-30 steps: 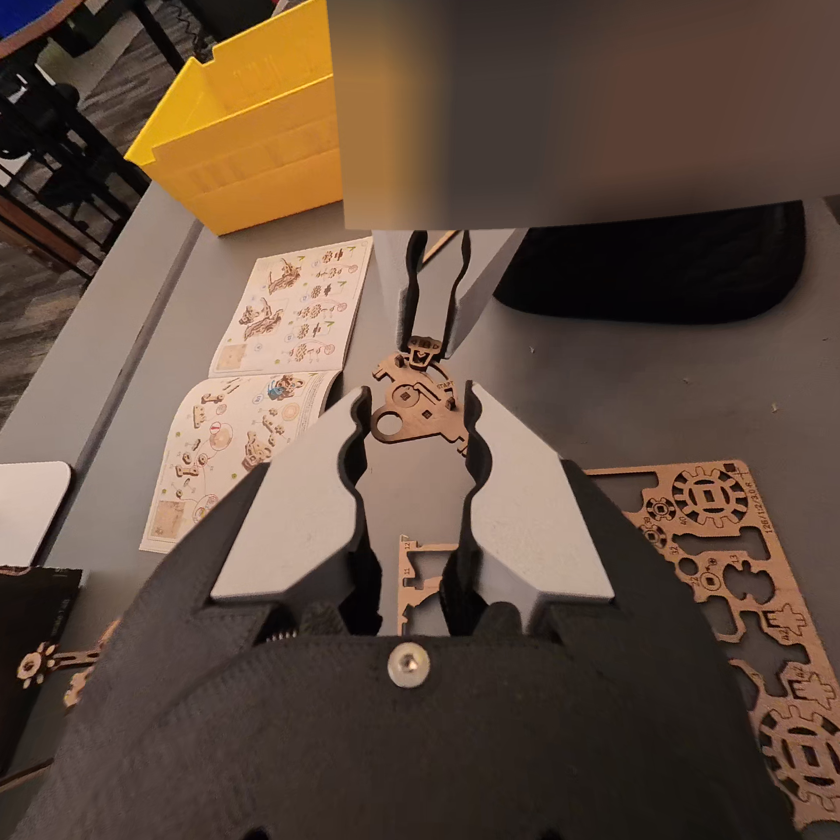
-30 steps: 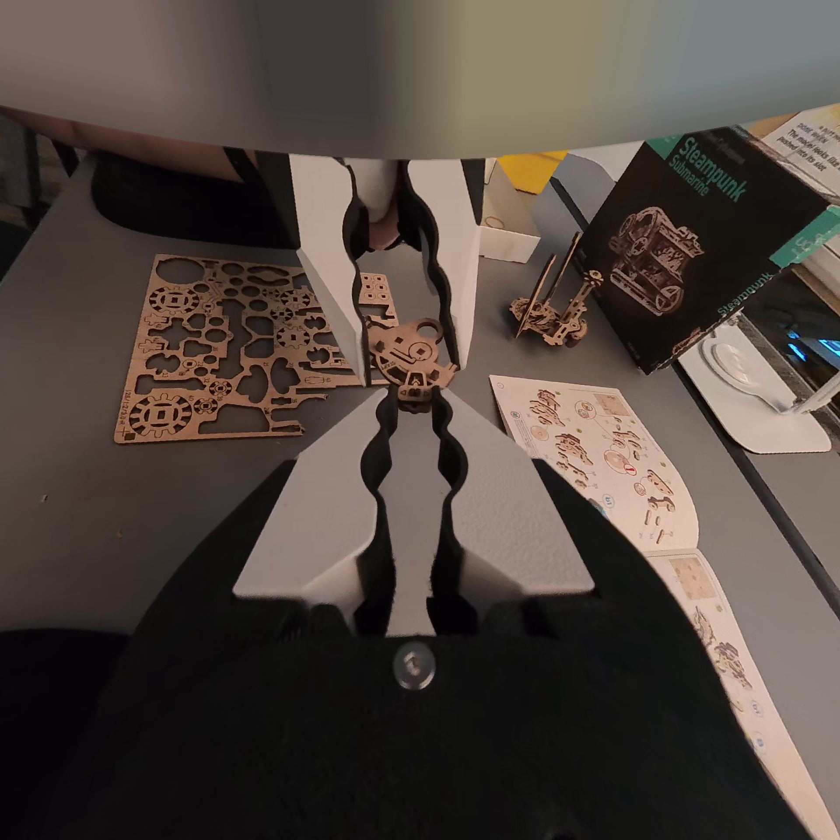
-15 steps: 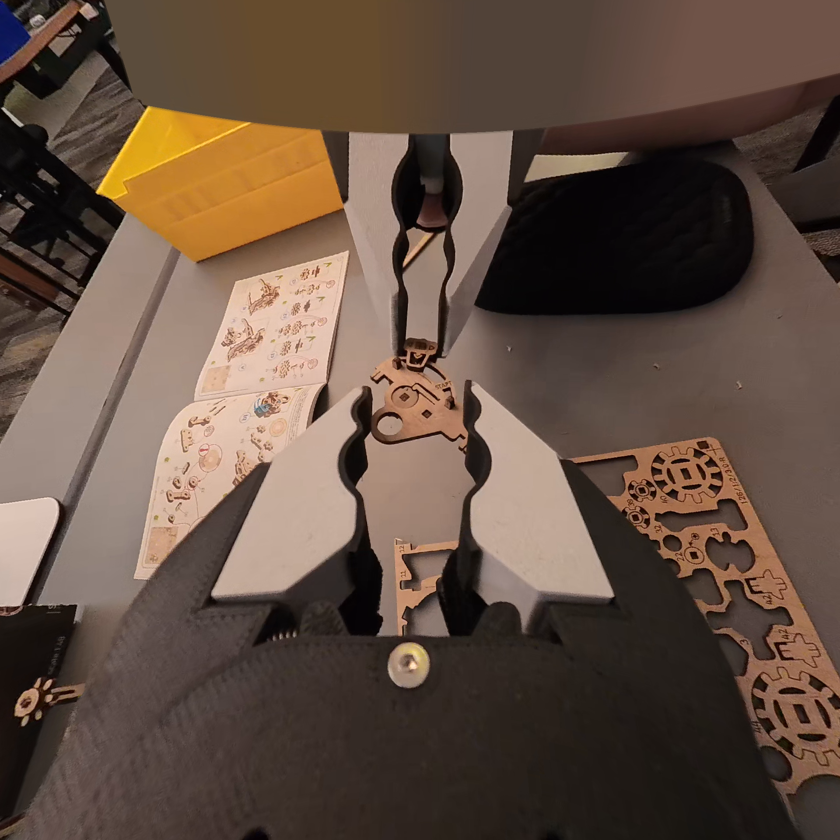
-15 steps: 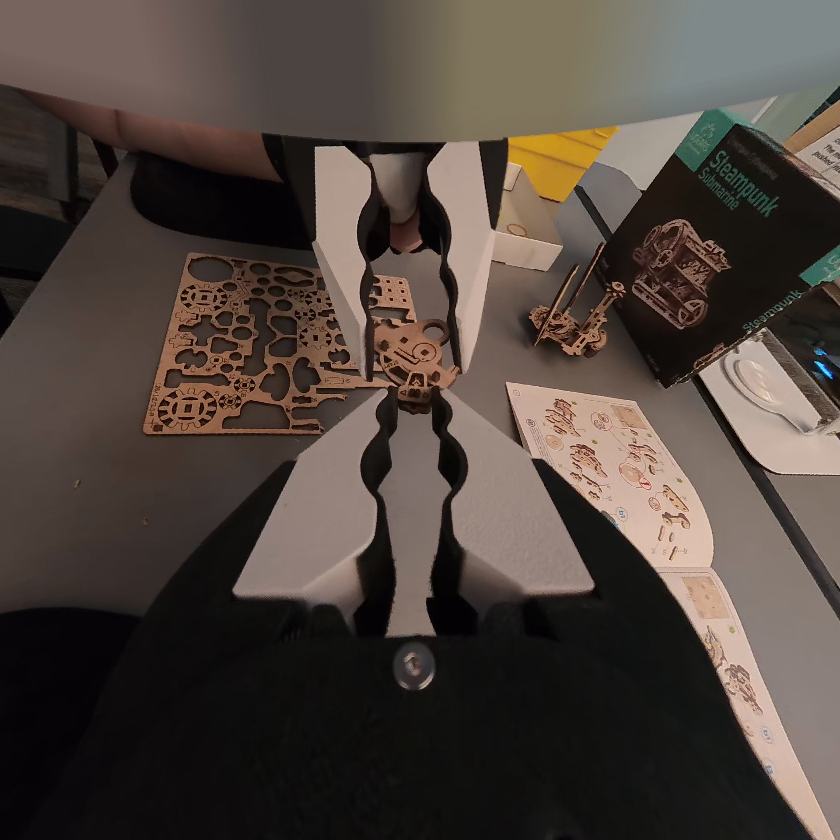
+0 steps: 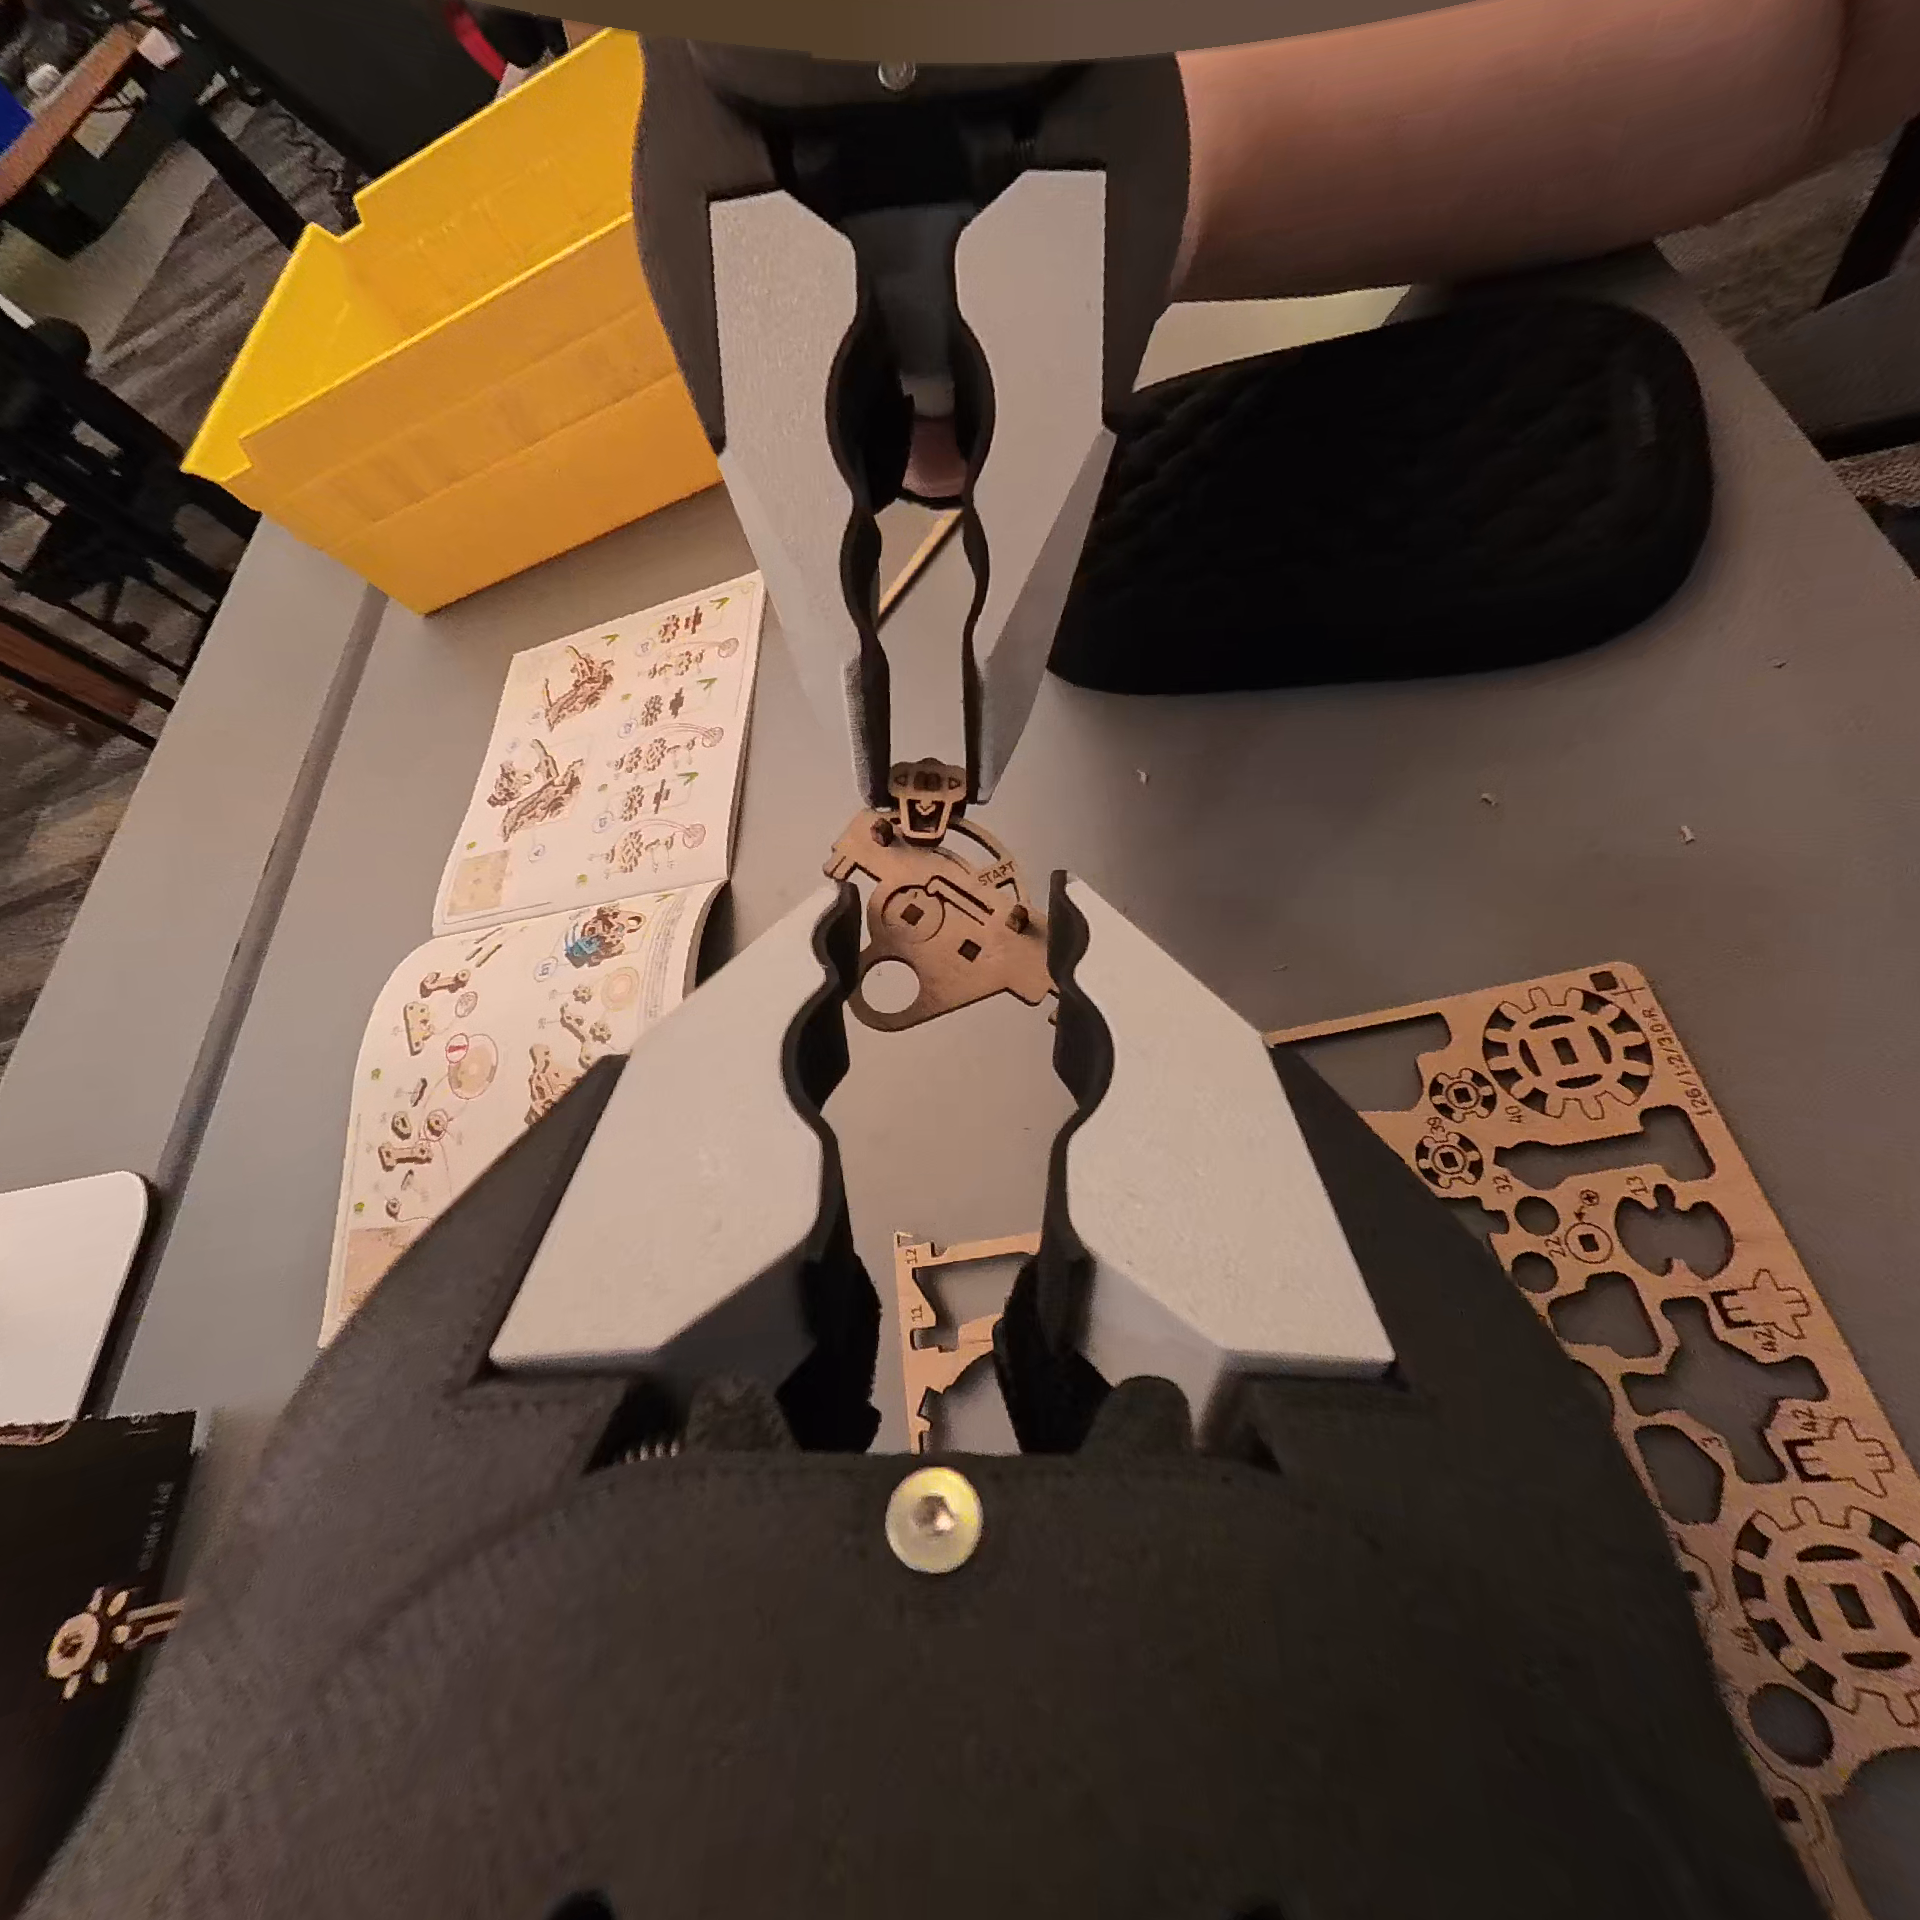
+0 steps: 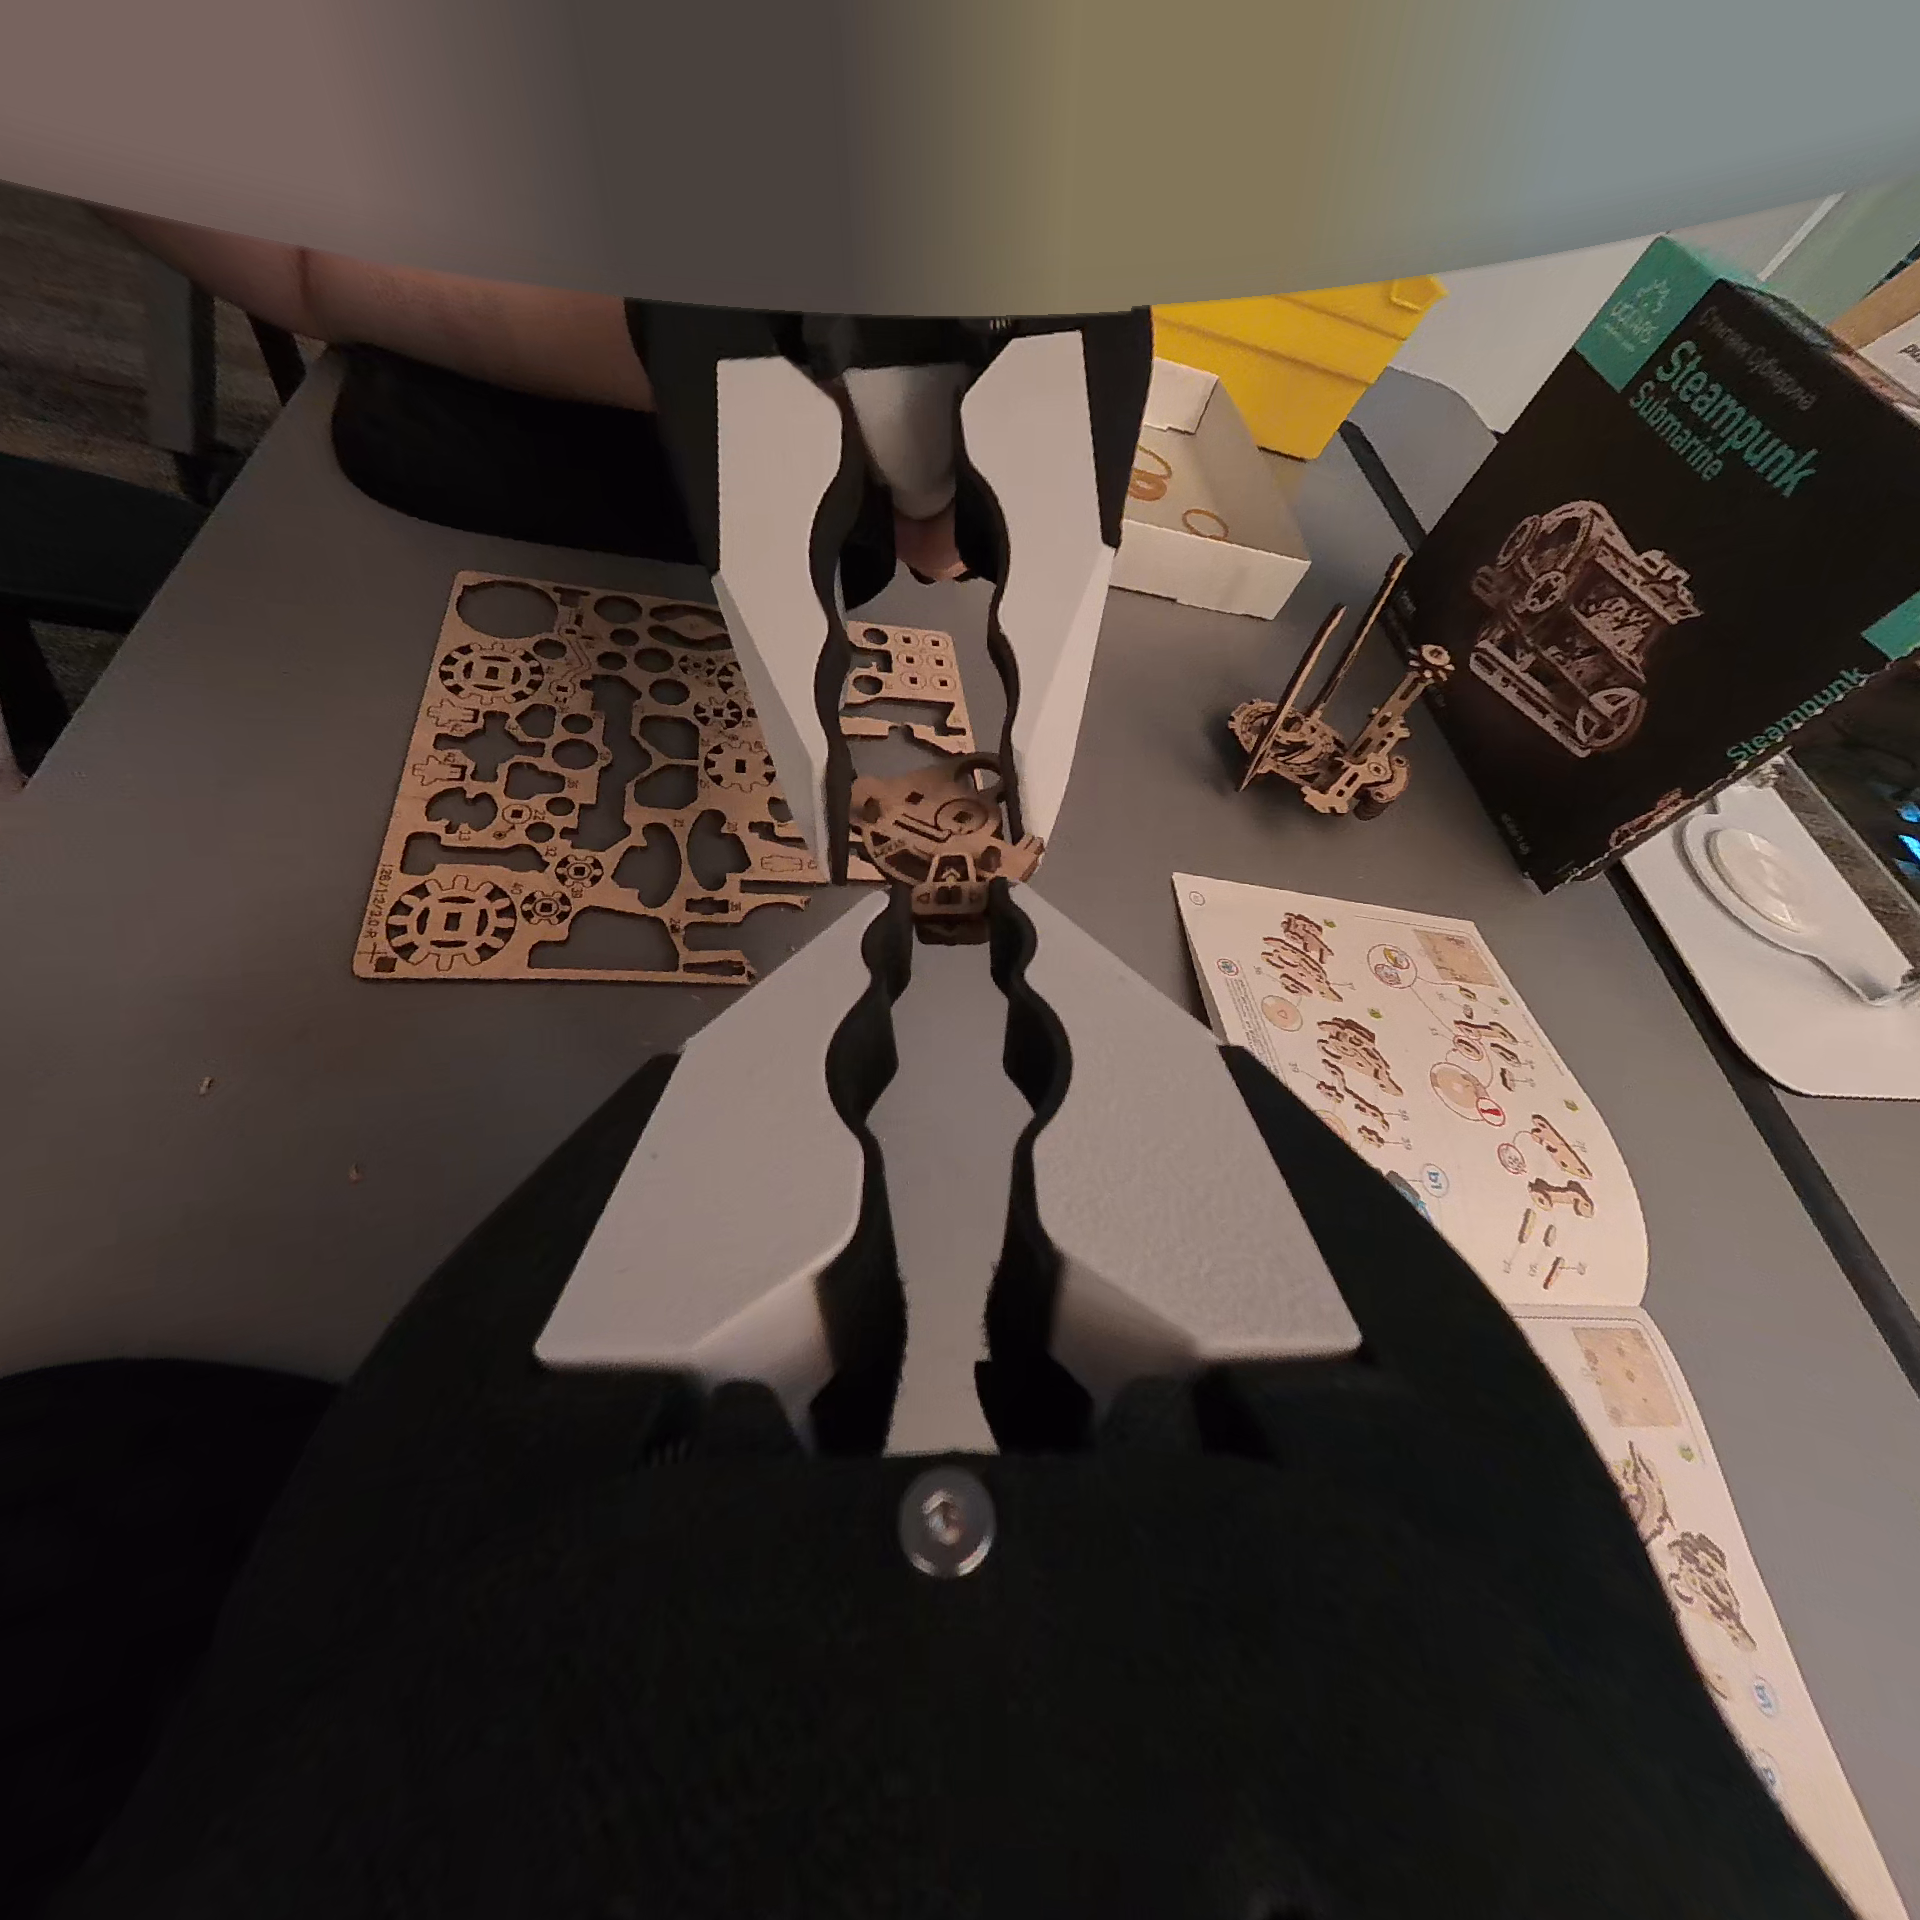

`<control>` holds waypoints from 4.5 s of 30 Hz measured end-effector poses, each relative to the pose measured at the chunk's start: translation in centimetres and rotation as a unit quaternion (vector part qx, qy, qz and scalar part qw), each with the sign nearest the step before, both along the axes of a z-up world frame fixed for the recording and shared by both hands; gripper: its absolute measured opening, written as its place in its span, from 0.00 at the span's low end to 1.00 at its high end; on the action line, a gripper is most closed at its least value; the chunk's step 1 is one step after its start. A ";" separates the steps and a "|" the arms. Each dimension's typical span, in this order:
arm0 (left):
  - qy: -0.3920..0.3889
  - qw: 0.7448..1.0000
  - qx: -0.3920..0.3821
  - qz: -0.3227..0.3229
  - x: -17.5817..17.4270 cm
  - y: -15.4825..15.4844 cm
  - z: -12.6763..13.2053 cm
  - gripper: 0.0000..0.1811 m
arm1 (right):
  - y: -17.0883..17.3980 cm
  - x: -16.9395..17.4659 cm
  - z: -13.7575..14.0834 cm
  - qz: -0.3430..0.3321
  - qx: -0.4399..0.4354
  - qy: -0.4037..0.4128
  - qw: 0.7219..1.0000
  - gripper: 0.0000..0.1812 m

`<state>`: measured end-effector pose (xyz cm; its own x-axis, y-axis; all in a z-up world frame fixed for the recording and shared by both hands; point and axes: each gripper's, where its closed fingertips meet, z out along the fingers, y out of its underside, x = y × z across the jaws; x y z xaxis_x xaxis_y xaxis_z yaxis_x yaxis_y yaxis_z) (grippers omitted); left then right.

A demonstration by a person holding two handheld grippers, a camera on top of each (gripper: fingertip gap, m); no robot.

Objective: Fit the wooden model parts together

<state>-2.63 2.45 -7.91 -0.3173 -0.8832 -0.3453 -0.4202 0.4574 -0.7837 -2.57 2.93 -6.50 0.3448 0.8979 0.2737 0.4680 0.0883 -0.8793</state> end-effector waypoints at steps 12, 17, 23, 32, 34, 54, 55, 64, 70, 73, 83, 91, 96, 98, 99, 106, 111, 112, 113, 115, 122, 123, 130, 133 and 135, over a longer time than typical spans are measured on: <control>-0.015 1.000 -0.003 0.023 0.4 0.5 0.4 0.19 | 0.5 0.4 0.3 -0.017 0.016 0.009 1.000 0.07; -0.028 0.998 -0.024 0.057 0.6 1.6 1.0 0.19 | 1.1 0.8 0.9 -0.034 0.034 0.022 0.999 0.12; -0.024 0.998 -0.003 0.053 0.7 1.2 1.0 0.19 | 1.0 0.7 1.0 -0.031 0.047 0.025 0.998 0.09; -0.028 0.997 -0.011 0.067 0.8 1.5 1.2 0.19 | 1.4 0.8 1.3 -0.048 0.055 0.035 0.997 0.07; -0.026 0.997 -0.014 0.072 0.8 1.6 1.1 0.19 | 1.5 0.8 1.2 -0.050 0.052 0.036 0.997 0.07; 0.004 0.999 -0.003 0.042 0.4 0.8 0.2 0.19 | 0.8 0.6 0.3 -0.005 0.027 0.032 0.999 0.07; 0.003 0.999 -0.004 0.042 0.4 0.8 0.2 0.19 | 0.9 0.6 0.4 -0.006 0.028 0.031 0.999 0.07; -0.050 0.992 -0.002 0.113 1.0 2.9 1.7 0.19 | 2.6 1.4 1.6 -0.060 -0.063 0.140 0.986 0.19; -0.094 0.983 0.078 0.139 0.8 3.8 3.2 0.19 | 3.1 1.3 2.7 -0.035 -0.247 0.313 0.917 0.18; -0.115 0.976 0.123 0.138 0.8 3.5 3.8 0.19 | 3.2 1.7 3.6 -0.020 -0.297 0.370 0.880 0.15; -0.121 0.968 0.179 0.126 1.1 2.9 3.6 0.19 | 2.1 0.6 3.4 0.007 -0.321 0.354 0.879 0.04; -0.127 0.988 0.061 0.068 0.5 2.0 3.9 0.29 | 2.9 3.2 3.7 -0.077 -0.117 0.205 0.969 0.04; -0.146 0.986 0.016 0.079 0.0 2.8 5.4 0.17 | 1.9 2.5 2.6 -0.085 0.074 0.001 0.994 0.04; -0.143 0.987 0.036 0.069 0.1 2.2 5.3 0.16 | 1.3 1.5 1.9 -0.069 0.098 -0.035 0.992 0.04; -0.140 0.987 0.051 0.063 0.2 1.9 5.2 0.16 | 1.2 1.2 1.6 -0.065 0.101 -0.045 0.992 0.04; -0.098 0.988 0.113 0.022 0.6 0.4 2.8 0.08 | 0.8 0.2 0.2 -0.053 0.106 -0.091 0.989 0.04; -0.072 0.991 0.112 -0.004 0.3 -0.2 1.7 0.07 | 0.4 -0.2 -0.8 -0.035 0.086 -0.106 0.990 0.04; -0.065 0.991 0.113 -0.011 0.3 -0.3 1.4 0.06 | 0.3 -0.2 -1.0 -0.034 0.079 -0.108 0.990 0.04; -0.056 0.992 0.116 -0.018 0.2 -0.5 1.1 0.04 | 0.2 -0.3 -1.3 -0.029 0.070 -0.110 0.991 0.04; -0.047 0.991 0.127 -0.021 0.2 -0.6 0.6 0.04 | 0.0 -0.3 -1.7 -0.026 0.052 -0.112 0.992 0.04; -0.056 0.997 0.043 -0.014 0.1 -0.7 1.7 0.05 | -0.5 -0.6 -0.9 -0.001 -0.029 -0.037 0.999 0.04; -0.066 0.997 0.028 0.004 0.2 -0.2 2.2 0.14 | -0.7 -0.4 -0.6 0.003 -0.048 -0.019 0.999 0.04; -0.045 0.999 0.000 0.000 -0.1 0.2 1.6 0.11 | -0.8 -0.1 -0.3 0.011 -0.054 -0.007 0.998 0.04; -0.018 1.000 0.019 -0.008 -0.1 -0.1 0.3 0.10 | -1.3 -0.7 -0.4 0.027 -0.044 -0.009 0.999 0.04; -0.016 0.999 0.038 -0.019 -0.1 -0.5 -0.1 0.05 | -1.3 -0.7 -0.6 0.027 -0.036 -0.017 0.999 0.05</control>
